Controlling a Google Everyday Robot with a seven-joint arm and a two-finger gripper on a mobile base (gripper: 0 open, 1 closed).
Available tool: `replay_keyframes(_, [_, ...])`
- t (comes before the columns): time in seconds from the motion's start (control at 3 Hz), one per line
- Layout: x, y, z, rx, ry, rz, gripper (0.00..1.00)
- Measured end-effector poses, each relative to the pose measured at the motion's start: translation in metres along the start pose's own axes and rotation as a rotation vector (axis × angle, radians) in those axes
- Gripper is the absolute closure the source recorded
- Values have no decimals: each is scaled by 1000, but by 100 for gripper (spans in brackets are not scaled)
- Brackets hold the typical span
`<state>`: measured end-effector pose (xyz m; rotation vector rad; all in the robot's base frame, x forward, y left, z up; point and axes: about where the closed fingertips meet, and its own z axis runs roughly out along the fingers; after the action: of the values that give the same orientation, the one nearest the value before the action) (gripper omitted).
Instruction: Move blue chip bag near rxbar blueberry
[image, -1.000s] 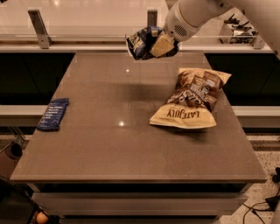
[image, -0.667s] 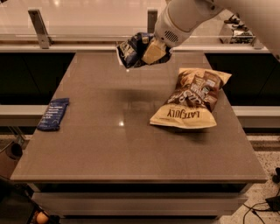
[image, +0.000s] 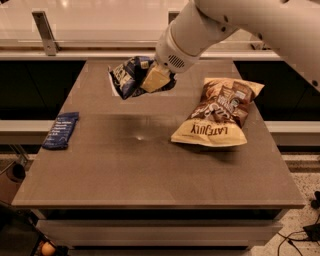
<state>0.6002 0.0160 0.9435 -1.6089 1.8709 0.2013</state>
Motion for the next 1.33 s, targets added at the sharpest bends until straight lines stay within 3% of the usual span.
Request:
replay_keyframes(0.67, [-20, 42, 28, -188, -107, -49, 100])
replay_keyframes(1.33, [-50, 79, 36, -397, -140, -180, 100])
